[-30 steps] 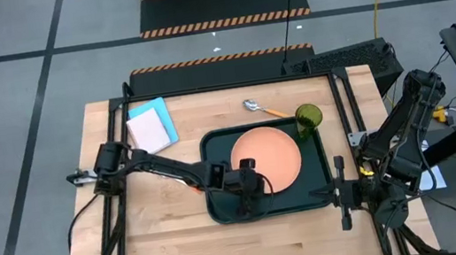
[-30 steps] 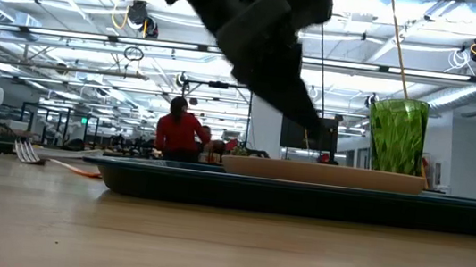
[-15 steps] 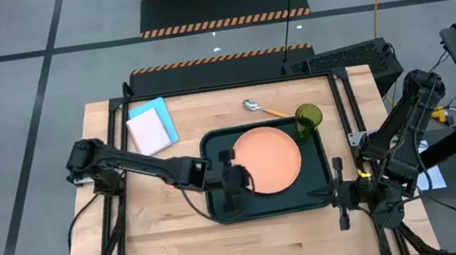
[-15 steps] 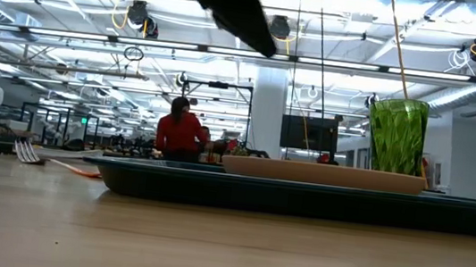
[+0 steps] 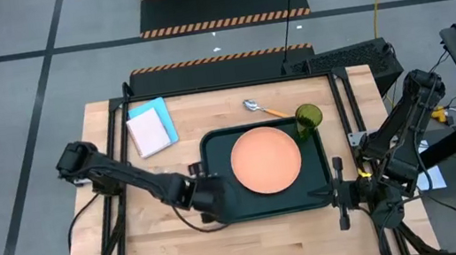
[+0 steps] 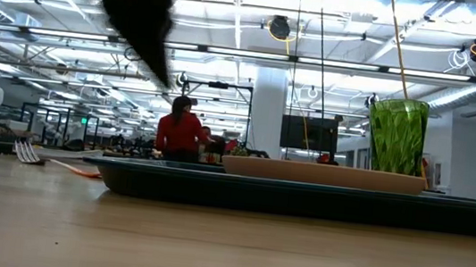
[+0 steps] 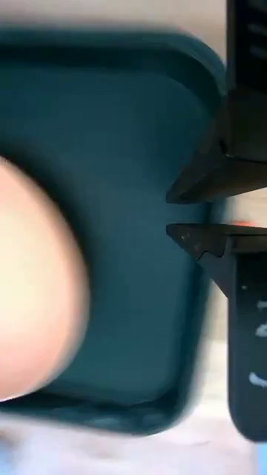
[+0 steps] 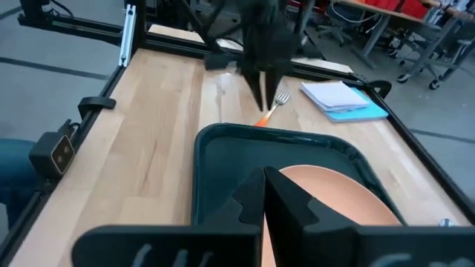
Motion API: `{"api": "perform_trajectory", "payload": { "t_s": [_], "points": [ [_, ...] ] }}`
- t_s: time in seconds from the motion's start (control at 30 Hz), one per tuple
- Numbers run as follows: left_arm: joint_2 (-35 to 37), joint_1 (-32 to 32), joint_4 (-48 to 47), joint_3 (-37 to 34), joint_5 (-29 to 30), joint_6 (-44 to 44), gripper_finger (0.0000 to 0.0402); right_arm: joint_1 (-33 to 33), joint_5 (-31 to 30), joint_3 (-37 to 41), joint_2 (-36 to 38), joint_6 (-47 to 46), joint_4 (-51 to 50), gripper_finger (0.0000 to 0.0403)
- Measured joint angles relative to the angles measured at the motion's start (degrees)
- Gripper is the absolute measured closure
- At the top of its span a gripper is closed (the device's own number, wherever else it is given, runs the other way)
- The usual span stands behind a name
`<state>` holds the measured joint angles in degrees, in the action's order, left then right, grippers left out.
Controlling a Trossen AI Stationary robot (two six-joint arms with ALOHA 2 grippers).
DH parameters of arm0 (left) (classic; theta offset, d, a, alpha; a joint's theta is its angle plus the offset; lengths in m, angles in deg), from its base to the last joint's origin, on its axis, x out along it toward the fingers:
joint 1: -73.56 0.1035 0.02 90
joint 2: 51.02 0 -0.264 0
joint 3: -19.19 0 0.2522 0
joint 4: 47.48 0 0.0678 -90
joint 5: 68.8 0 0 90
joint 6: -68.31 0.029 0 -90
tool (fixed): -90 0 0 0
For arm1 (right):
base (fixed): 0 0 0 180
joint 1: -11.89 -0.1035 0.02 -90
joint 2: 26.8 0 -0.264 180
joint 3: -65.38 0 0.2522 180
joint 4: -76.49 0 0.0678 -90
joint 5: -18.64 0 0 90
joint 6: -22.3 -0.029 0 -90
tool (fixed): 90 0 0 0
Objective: Pick and place plate/cup/fork/spoon on tray
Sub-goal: Put the orange fork on the green tray to the left of the orange plate
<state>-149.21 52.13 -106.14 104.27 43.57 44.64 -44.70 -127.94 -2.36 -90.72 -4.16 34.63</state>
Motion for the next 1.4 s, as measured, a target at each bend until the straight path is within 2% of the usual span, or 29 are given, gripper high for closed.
{"api": "perform_trajectory", "payload": {
  "t_s": [0.2, 0.47, 0.63, 0.73, 0.93, 1.03, 1.17, 1.23, 1.4],
  "points": [
    [2.7, -1.7, -1.5, -9.9, -4.2, -11.9, 0.0343, 1.4, -0.2, 0.0, 0.0, 2.7, 0.0, 0.0403],
    [9.3, -0.7, -0.9, -20.3, -2.6, -18.1, 0.0343, 6.2, 0.2, 0.0, 0.0, 4.6, 0.0, 0.0403],
    [12.0, -0.8, 1.6, -25.3, -3.1, -19.6, 0.0336, 8.6, 5.2, 0.0, 0.0, 3.7, 0.0, 0.0403],
    [12.2, -0.9, 3.0, -27.5, -2.4, -20.5, 0.0307, 9.3, 7.5, 0.0, 0.0, 2.6, 0.1, 0.0403],
    [12.1, 2.1, 2.7, -29.1, -0.6, -23.6, 0.0206, 9.4, 8.8, 0.0, 0.0, 1.9, 0.0, 0.0403],
    [12.1, 3.8, 2.5, -28.6, -1.2, -24.0, 0.0169, 9.4, 8.8, 0.0, 0.0, 2.0, 0.0, 0.0403],
    [12.1, 6.6, 1.6, -27.1, -5.5, -31.2, 0.0153, 9.4, 8.8, 0.0, 0.0, 2.1, 0.0, 0.0403],
    [12.1, 7.2, 1.7, -26.4, -5.8, -34.8, 0.0152, 9.4, 8.8, 0.1, 0.0, 2.1, 0.0, 0.0403],
    [12.1, 7.3, 4.1, -25.6, -5.9, -36.5, 0.0151, 9.4, 8.8, 0.1, 0.0, 1.0, 0.0, 0.0403]
  ]
}}
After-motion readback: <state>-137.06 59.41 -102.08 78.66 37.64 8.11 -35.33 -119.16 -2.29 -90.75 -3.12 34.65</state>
